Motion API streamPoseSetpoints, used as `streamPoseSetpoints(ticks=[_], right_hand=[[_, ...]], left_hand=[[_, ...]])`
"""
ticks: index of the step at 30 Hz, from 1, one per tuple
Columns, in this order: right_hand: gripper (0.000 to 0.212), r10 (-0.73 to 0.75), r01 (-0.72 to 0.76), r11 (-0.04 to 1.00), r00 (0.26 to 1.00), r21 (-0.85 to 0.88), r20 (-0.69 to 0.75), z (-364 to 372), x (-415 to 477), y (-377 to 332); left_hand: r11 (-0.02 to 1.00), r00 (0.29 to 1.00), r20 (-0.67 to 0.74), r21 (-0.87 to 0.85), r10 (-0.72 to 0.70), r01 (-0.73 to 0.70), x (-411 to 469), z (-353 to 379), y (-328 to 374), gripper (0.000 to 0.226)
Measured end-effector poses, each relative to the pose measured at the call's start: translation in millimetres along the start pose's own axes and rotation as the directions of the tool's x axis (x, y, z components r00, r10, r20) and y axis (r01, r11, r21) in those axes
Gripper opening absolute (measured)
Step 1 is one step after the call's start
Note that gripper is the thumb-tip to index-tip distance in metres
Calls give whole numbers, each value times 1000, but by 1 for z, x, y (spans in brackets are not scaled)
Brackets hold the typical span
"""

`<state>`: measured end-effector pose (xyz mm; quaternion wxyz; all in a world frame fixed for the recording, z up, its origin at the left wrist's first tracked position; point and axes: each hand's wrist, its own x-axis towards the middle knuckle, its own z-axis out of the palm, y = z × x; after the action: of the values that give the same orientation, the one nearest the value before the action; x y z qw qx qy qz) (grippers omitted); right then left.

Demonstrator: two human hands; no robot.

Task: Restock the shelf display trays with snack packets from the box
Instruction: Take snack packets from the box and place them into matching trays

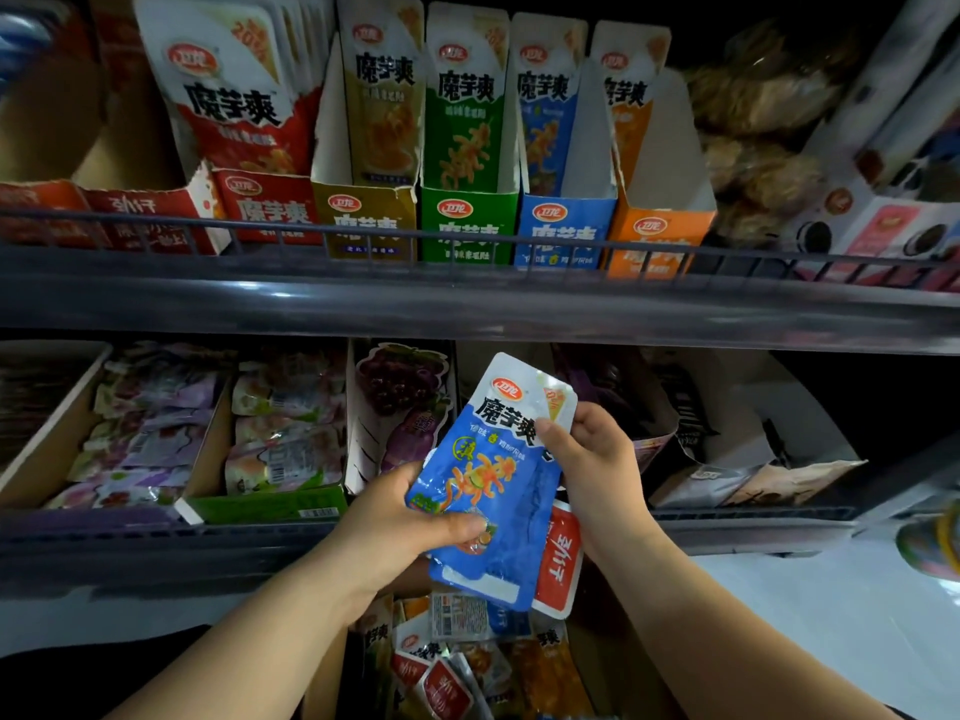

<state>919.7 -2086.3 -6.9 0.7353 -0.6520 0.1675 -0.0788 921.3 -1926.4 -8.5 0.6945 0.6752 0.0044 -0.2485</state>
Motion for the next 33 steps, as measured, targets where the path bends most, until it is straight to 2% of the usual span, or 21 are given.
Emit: streamPoseSetpoints(ticks=[6,12,16,20,27,30,33], right_hand=[[30,10,-22,997,988,-76,-156,-8,3,-4],[31,87,-73,994,977,77,-194,-17,-6,-23],[34,-15,24,999,974,37,-227,-30,-9,-36],[33,-107,107,994,962,-14,-250,-49,-4,-52],[22,-161,150,986,970,-73,-181,-73,-9,-102],[22,-240,231,970,954,-69,-182,-71,-4,-133],[24,-338,314,937,926,-154,-167,-63,9,-163]], left_hand=[[987,997,55,148,63,-71,-4,4,5,48],[982,995,39,164,87,-92,-5,15,14,49],[974,988,78,173,134,-146,-3,17,30,41],[966,989,82,217,126,-141,3,12,42,36],[934,990,83,331,113,-135,13,-3,71,32],[919,988,83,361,134,-155,14,-6,77,29],[899,981,76,393,180,-195,10,-12,84,27]])
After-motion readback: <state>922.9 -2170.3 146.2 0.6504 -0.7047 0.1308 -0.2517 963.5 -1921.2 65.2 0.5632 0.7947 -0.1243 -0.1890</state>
